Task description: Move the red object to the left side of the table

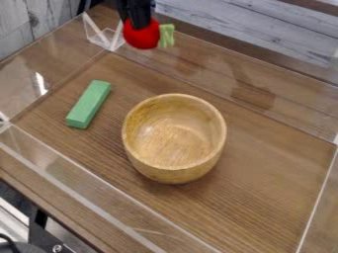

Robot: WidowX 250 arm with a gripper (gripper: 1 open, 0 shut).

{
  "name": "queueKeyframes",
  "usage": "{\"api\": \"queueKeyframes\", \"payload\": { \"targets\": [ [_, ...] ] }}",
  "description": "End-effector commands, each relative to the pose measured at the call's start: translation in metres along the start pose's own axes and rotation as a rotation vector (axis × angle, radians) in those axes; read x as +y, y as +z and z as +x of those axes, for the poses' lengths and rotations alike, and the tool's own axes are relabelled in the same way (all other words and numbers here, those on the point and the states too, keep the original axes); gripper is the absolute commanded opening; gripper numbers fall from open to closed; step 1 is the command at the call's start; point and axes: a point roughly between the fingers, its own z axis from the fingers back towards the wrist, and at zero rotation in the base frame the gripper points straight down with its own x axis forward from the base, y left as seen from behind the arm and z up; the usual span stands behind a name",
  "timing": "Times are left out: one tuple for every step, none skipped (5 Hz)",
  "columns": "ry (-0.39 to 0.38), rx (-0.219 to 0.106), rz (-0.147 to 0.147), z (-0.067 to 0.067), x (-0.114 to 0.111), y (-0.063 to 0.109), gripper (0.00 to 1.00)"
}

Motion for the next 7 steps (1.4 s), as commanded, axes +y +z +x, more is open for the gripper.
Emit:
{"api": "queueKeyframes", "payload": {
  "targets": [
    [-0.002, -0.058, 0.052, -0.002, 0.009, 0.027, 0.0],
    [-0.003, -0.051, 0.054, -0.002, 0.018, 0.027, 0.0],
    [-0.029, -0.039, 0.055, 0.001, 0.015, 0.025, 0.0],
    [-0.059, -0.027, 0.054, 0.003, 0.017, 0.019, 0.0],
    [-0.091, -0.016, 0.053, 0.004, 0.017, 0.014, 0.0],
    [-0.064, -0.021, 0.05, 0.012, 0.003, 0.014, 0.0],
    [-0.035, -0.027, 0.048, 0.021, -0.009, 0.014, 0.0]
  ]
}}
